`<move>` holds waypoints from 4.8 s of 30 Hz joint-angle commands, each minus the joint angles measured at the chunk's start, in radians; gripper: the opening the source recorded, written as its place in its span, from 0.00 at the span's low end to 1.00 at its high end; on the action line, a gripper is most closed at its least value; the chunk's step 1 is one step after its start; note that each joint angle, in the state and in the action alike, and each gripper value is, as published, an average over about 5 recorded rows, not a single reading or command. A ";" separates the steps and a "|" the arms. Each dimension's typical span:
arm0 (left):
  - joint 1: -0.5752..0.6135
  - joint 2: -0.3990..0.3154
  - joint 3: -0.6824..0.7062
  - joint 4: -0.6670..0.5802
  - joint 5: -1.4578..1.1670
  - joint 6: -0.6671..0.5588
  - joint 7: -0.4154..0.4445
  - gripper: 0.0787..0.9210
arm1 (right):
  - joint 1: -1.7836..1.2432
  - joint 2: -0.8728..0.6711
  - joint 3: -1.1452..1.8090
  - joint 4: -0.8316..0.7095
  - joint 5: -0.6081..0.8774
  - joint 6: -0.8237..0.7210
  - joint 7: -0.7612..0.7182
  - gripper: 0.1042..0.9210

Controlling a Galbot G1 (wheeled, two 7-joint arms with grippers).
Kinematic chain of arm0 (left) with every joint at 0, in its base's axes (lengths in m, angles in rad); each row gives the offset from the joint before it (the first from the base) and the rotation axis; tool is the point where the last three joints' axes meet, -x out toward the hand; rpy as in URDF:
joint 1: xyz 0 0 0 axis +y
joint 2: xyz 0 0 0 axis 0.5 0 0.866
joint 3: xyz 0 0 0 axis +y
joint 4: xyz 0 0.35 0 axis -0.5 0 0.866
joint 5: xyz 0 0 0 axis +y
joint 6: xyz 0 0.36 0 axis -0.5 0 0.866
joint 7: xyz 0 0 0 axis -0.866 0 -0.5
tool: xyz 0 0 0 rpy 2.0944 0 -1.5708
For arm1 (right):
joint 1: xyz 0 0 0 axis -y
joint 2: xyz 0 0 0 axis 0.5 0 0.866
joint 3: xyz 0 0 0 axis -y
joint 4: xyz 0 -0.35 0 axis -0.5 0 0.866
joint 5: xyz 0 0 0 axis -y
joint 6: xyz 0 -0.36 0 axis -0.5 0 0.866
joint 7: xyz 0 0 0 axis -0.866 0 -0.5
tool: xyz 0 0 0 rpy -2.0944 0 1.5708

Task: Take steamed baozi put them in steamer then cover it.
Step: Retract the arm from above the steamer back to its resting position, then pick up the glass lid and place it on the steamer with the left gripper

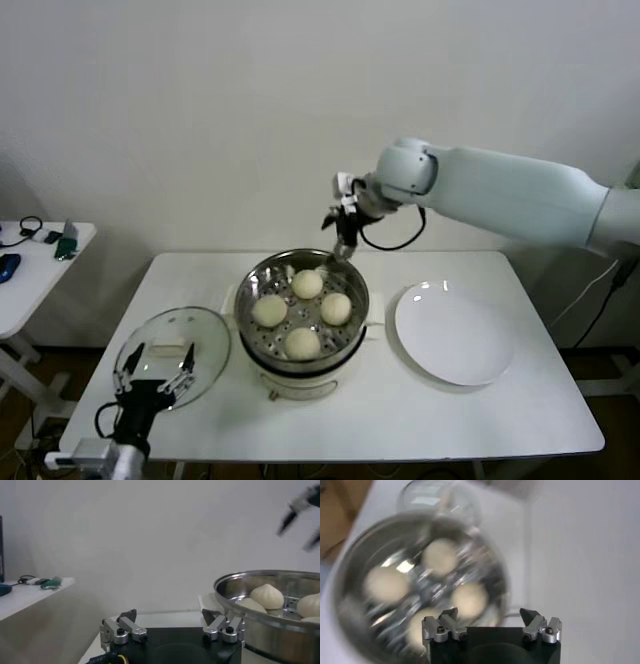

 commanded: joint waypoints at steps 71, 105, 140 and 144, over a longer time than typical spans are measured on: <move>-0.145 0.216 0.059 0.562 1.468 -0.180 -0.551 0.88 | -2.464 0.284 1.955 0.553 -0.378 0.841 0.463 0.88; -0.410 0.284 0.134 0.820 1.451 -0.232 -0.496 0.88 | -2.491 0.296 1.960 0.560 -0.404 0.860 0.451 0.88; -0.448 0.265 0.150 0.849 1.447 -0.193 -0.417 0.16 | -2.481 0.322 1.956 0.548 -0.429 0.888 0.445 0.88; -0.434 0.259 0.143 0.774 1.398 -0.173 -0.404 0.08 | -2.480 0.323 1.956 0.547 -0.430 0.890 0.445 0.88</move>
